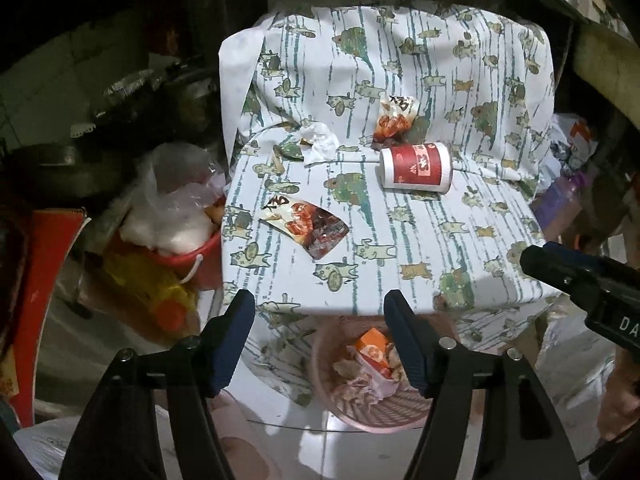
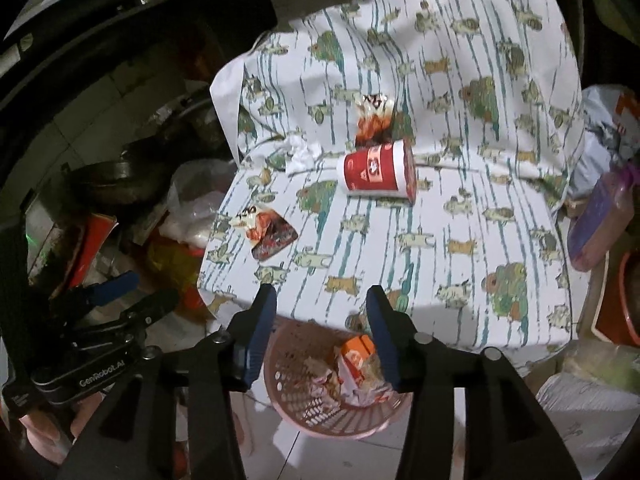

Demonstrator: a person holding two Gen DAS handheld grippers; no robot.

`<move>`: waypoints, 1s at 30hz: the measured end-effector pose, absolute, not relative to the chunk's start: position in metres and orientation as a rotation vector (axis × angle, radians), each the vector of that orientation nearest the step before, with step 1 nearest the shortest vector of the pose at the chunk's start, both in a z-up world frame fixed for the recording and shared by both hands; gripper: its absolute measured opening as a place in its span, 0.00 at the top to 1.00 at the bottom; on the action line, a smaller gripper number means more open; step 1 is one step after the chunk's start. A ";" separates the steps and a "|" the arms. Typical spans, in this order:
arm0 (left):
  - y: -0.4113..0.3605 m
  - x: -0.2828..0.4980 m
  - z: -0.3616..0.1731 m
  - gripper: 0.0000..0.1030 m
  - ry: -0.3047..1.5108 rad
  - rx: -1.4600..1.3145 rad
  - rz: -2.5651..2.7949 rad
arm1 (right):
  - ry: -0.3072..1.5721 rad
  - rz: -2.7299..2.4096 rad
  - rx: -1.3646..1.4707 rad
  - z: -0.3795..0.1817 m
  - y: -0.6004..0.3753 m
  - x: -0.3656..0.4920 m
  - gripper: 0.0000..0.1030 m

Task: Collect trash
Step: 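Move both tools back above the stool toward the red paper cup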

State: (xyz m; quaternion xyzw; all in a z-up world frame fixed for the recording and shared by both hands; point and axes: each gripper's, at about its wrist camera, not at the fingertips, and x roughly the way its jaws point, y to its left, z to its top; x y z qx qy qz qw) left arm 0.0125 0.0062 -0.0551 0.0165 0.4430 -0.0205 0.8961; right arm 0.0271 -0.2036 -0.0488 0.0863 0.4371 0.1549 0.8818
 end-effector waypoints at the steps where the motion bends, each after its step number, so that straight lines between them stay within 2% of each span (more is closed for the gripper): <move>1: 0.007 0.012 -0.054 0.32 0.917 0.027 -0.044 | 0.901 0.316 0.178 -0.047 -0.203 0.027 0.49; 4: 0.006 0.011 -0.052 0.23 0.905 0.026 -0.039 | 0.862 0.291 0.194 -0.043 -0.207 0.026 0.35; 10: 0.009 0.008 -0.043 0.18 0.865 0.016 -0.022 | 0.825 0.266 0.219 -0.035 -0.213 0.028 0.29; 17: 0.011 0.007 -0.043 0.17 0.862 0.008 -0.021 | 0.826 0.234 0.254 -0.037 -0.222 0.030 0.25; 30: 0.008 0.003 -0.039 0.16 0.827 0.057 0.004 | 0.856 0.226 0.320 -0.039 -0.235 0.035 0.24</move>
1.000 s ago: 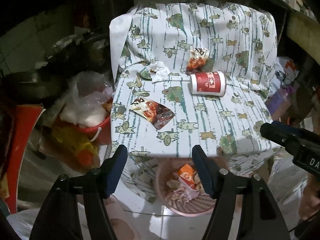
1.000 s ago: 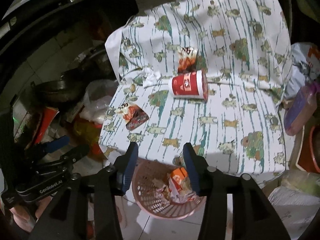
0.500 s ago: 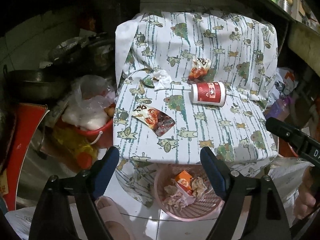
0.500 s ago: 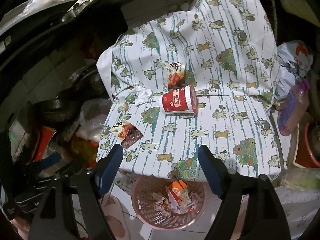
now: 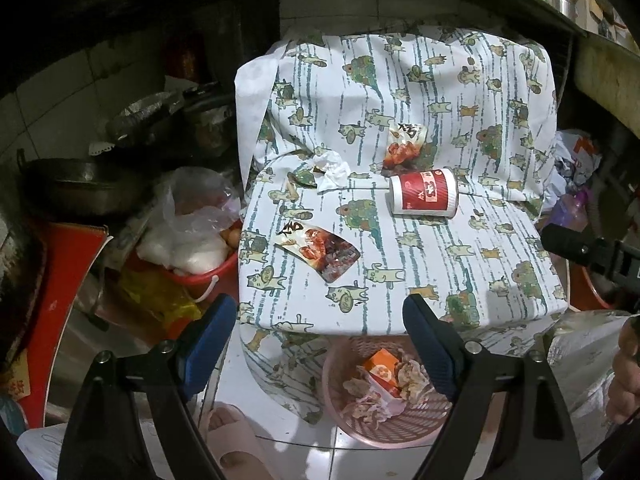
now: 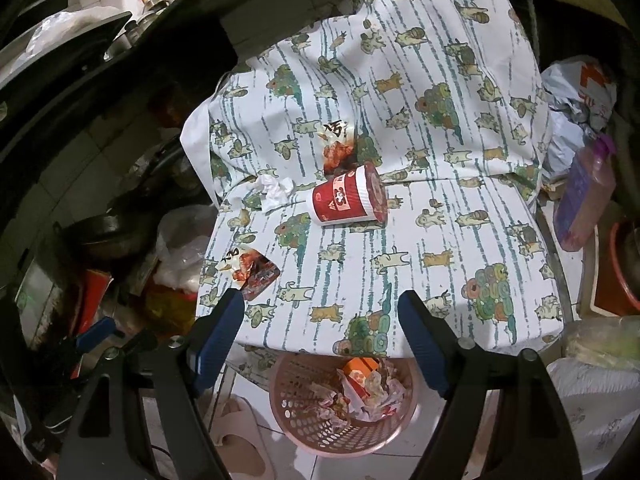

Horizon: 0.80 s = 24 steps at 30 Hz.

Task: Collect trash
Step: 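Move both tools back above the stool toward the red paper cup, then grasp the red-and-white paper cup with the right tool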

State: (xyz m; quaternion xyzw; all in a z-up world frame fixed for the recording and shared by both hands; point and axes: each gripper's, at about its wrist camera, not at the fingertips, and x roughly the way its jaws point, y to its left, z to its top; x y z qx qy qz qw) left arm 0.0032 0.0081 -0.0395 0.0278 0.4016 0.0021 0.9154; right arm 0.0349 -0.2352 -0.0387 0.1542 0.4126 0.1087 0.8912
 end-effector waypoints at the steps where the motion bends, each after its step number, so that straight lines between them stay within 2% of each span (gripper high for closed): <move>1: 0.009 0.004 -0.040 0.16 0.829 0.057 0.004 | 0.857 0.224 0.319 -0.039 -0.235 0.035 0.24; 13: 0.018 0.033 -0.036 0.16 0.886 0.023 0.008 | 0.844 0.193 0.335 -0.034 -0.246 0.040 0.24; 17: 0.036 0.076 -0.042 0.16 1.049 -0.082 0.053 | 0.851 0.171 0.380 -0.034 -0.258 0.048 0.24; 24: 0.062 0.133 -0.088 0.16 1.235 -0.338 0.039 | 0.890 0.161 0.435 -0.039 -0.274 0.064 0.24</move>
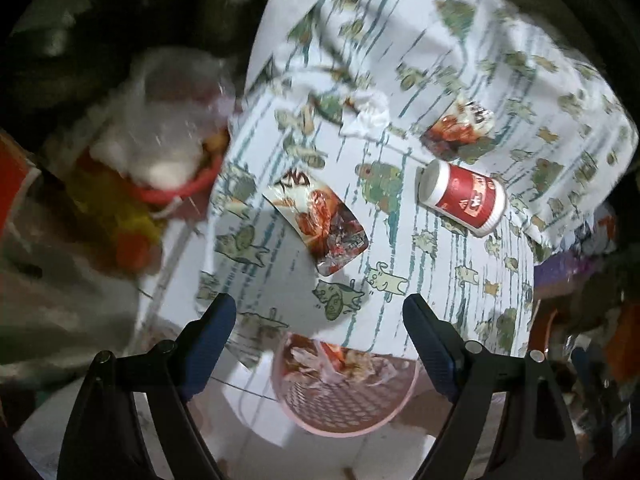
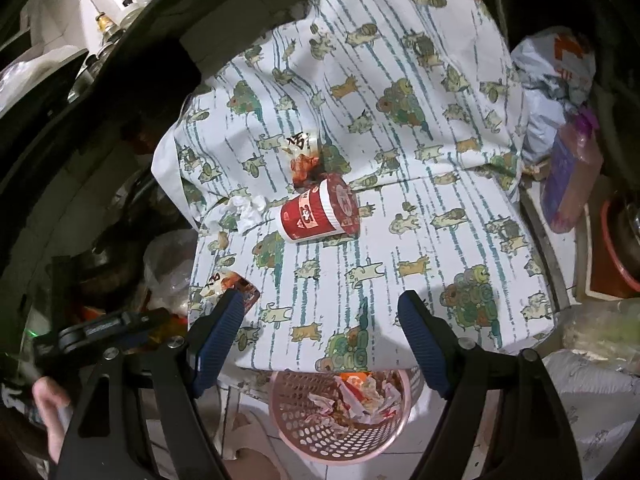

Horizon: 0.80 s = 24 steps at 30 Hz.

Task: Collect trash
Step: 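Grasp the red-and-white paper cup with the right tool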

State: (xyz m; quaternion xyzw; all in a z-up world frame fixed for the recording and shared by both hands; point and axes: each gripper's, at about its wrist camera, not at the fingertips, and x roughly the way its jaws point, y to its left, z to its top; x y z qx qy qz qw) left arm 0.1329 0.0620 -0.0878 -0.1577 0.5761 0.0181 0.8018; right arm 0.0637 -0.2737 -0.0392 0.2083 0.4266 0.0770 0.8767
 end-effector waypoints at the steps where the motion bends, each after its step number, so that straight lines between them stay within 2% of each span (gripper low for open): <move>1: 0.062 0.139 -0.095 0.16 1.254 -0.335 0.045 | 0.899 0.157 0.434 -0.040 -0.274 0.068 0.24; 7: 0.067 0.170 -0.134 0.16 1.375 -0.402 0.042 | 0.993 0.219 0.350 -0.035 -0.266 0.121 0.24; 12: 0.069 0.192 -0.155 0.16 1.445 -0.479 -0.047 | 0.949 0.183 0.233 -0.037 -0.259 0.177 0.24; 20: 0.069 0.223 -0.156 0.16 1.387 -0.357 0.014 | 1.038 0.217 0.166 -0.075 -0.235 0.257 0.28; 24: 0.070 0.233 -0.169 0.16 1.449 -0.430 0.012 | 1.097 0.155 0.184 -0.091 -0.224 0.281 0.28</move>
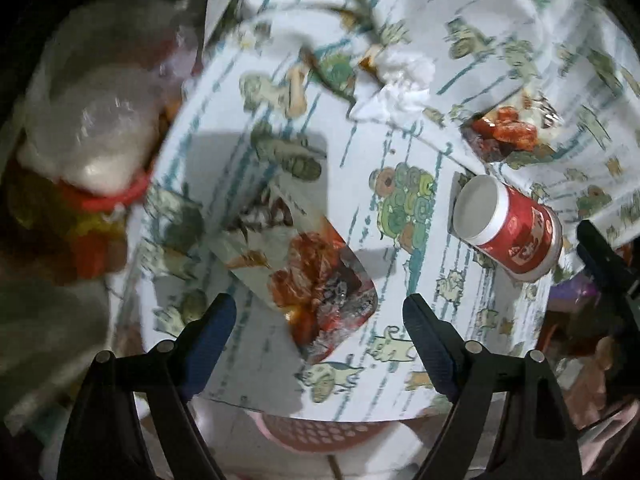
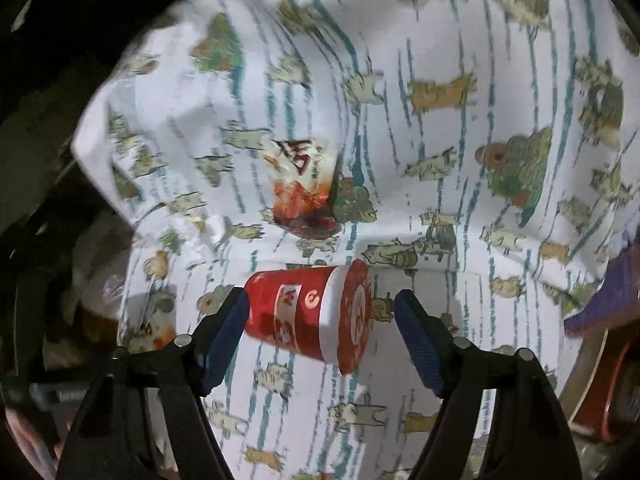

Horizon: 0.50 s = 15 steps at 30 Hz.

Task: Collect trash
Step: 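Grasp the red-and-white paper cup with the right tool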

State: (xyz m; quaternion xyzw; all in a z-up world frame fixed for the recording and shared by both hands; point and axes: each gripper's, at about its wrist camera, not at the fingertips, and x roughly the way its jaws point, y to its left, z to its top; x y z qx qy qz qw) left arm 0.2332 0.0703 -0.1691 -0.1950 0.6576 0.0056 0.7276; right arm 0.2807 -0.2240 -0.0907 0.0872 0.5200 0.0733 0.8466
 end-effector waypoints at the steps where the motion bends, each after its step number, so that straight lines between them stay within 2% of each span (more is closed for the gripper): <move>1: 0.072 0.234 -0.175 0.16 1.462 -0.463 0.035 | 1.125 0.125 0.230 -0.097 -0.226 0.284 0.28; 4: 0.075 0.237 -0.187 0.16 1.484 -0.511 0.083 | 1.167 0.013 0.404 -0.112 -0.237 0.289 0.27; 8: 0.072 0.239 -0.192 0.16 1.477 -0.543 0.098 | 1.144 -0.127 0.496 -0.115 -0.236 0.284 0.21; 15: 0.059 0.245 -0.193 0.16 1.465 -0.466 0.128 | 1.236 -0.242 0.782 -0.148 -0.237 0.276 0.18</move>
